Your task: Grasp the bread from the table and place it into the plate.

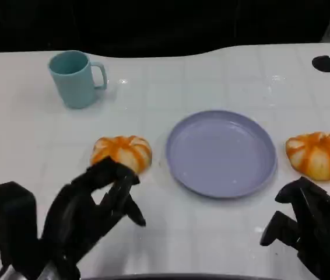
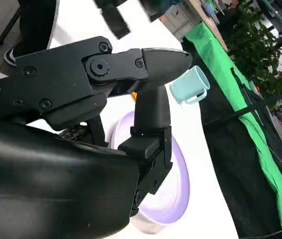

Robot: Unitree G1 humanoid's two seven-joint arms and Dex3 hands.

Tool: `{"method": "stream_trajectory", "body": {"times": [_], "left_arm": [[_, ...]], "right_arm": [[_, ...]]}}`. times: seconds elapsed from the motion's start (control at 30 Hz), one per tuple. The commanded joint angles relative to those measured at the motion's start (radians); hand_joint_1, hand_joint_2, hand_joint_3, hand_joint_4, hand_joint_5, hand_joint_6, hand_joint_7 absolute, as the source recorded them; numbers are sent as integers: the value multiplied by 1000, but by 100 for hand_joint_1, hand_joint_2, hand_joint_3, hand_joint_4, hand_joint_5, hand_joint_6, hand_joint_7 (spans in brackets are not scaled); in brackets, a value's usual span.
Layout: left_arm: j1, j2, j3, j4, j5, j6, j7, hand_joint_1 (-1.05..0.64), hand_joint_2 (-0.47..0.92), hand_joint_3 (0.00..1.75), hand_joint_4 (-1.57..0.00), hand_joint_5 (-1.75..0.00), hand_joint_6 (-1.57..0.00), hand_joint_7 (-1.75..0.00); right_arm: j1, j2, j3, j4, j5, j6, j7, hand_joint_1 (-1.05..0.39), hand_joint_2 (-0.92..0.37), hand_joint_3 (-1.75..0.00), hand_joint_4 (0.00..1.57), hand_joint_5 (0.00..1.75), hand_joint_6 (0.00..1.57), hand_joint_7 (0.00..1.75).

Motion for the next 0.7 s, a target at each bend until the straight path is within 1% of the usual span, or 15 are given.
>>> {"method": "stream_trajectory", "body": {"times": [0.03, 0.07, 0.1, 0.17, 0.2, 0.23, 0.3, 0.37, 0.4, 0.43, 0.5, 0.53, 0.57, 0.63, 0.7], "left_arm": [[-24, 43, -27, 39, 95, -121, -30, -49, 92, 19, -58, -150, -55, -100], [-30, 59, -38, 44, 131, -149, -31, -47, 90, 14, -53, -137, -54, -81], [-34, 69, -46, 49, 155, -169, -31, -47, 90, 11, -52, -132, -56, -72], [-37, 72, -49, 58, 173, -189, -33, -46, 89, 8, -51, -127, -57, -64], [-48, 107, -66, 56, 238, -230, -30, -46, 89, 7, -45, -123, -54, -59], [-57, 133, -77, 56, 289, -261, -28, -46, 89, 4, -35, -112, -51, -43], [-73, 179, -100, 42, 393, -291, -9, -48, 88, 1, -23, -101, -49, -24], [-84, 202, -111, 33, 466, -296, 8, -49, 88, 1, -19, -97, -48, -19], [-99, 230, -121, 32, 539, -311, 29, -50, 88, 0, -14, -92, -46, -15], [-116, 258, -130, 39, 607, -336, 49, -50, 88, 0, -13, -84, -45, -11], [-133, 281, -138, 51, 677, -367, 73, -46, 87, 0, -13, -72, -43, -5], [-135, 282, -139, 55, 686, -373, 77, -46, 86, 0, -14, -69, -43, -4], [-158, 315, -153, 62, 766, -387, 100, -46, 86, 0, -14, -68, -43, -3], [-188, 356, -170, 71, 871, -406, 130, -44, 84, 0, -8, -63, -40, -1], [-194, 362, -174, 77, 901, -414, 142, -44, 84, 0, -7, -61, -40, -1]], "right_arm": [[-10, -15, -5, -4, -3, -1, -1, -52, -92, -30, 64, 175, 45, 169], [-11, -13, -6, -3, 0, 0, -1, -51, -92, -30, 63, 175, 44, 169], [-12, -12, -7, -3, 2, 1, -2, -51, -92, -30, 63, 175, 44, 169], [-12, -11, -8, -2, 3, 2, -2, -51, -92, -30, 63, 175, 44, 169], [-14, -10, -7, 1, 3, -3, 1, -51, -92, -31, 62, 175, 43, 169], [-15, -9, -6, 3, 3, -7, 4, -51, -92, -31, 62, 175, 43, 169], [-16, -10, -5, 9, 1, -16, 12, -51, -92, -31, 62, 175, 42, 170], [-17, -10, -6, 10, 2, -17, 16, -51, -92, -31, 62, 175, 42, 170], [-17, -10, -6, 11, 1, -17, 17, -51, -92, -31, 63, 175, 41, 171], [-18, -11, -6, 13, -1, -19, 20, -51, -92, -31, 63, 175, 41, 172], [-19, -13, -5, 16, -4, -23, 24, -51, -92, -31, 63, 175, 40, 173], [-19, -13, -5, 17, -4, -24, 25, -52, -92, -31, 63, 175, 39, 173], [-20, -12, -7, 17, -3, -20, 22, -52, -92, -31, 63, 175, 39, 173], [-21, -10, -9, 16, 0, -16, 18, -51, -92, -30, 62, 175, 40, 173], [-21, -10, -10, 17, 0, -15, 17, -51, -92, -30, 62, 175, 40, 172]]}}
